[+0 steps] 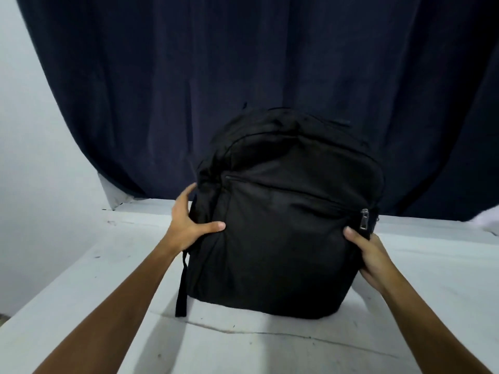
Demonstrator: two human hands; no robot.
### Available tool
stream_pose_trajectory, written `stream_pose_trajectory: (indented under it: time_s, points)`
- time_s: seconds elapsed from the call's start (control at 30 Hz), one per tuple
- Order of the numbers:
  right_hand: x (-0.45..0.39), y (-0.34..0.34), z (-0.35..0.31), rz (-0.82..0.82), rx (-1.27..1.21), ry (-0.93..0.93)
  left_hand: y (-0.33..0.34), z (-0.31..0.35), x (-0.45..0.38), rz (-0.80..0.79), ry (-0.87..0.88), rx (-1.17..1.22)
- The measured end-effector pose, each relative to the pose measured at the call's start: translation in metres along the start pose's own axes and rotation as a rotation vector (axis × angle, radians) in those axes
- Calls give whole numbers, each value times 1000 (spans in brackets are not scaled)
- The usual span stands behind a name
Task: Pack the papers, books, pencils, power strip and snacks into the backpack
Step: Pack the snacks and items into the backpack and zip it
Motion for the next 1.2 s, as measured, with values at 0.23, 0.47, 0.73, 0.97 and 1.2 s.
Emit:
stream_pose_trajectory:
  time_s: [0.23, 0.47, 0.73, 0.97, 1.2]
  points:
    - [14, 7, -13, 116, -141, -47, 29, -2, 9, 7, -16, 220]
    - [26, -4, -34, 162, -184, -91, 57, -9, 5, -186, -296, 592]
    - [26, -26, -50, 421, -51, -262, 92, -3, 13, -70, -336, 778]
    - [-36, -23, -73, 392, -35, -309, 97, 27, -25, 56, -260, 780]
    - [-75, -33, -49, 412, -50, -274, 114, 6, -65, 23, -308, 742]
Point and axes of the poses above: each hand's wrist, its own x-axis away from the middle knuckle, its own y-axis out of the palm, z = x × y, the point moved 5 cm from there along -x, towards the middle knuckle, and after that the axes turned 5 degrees about -y, right-handed, at the moved point
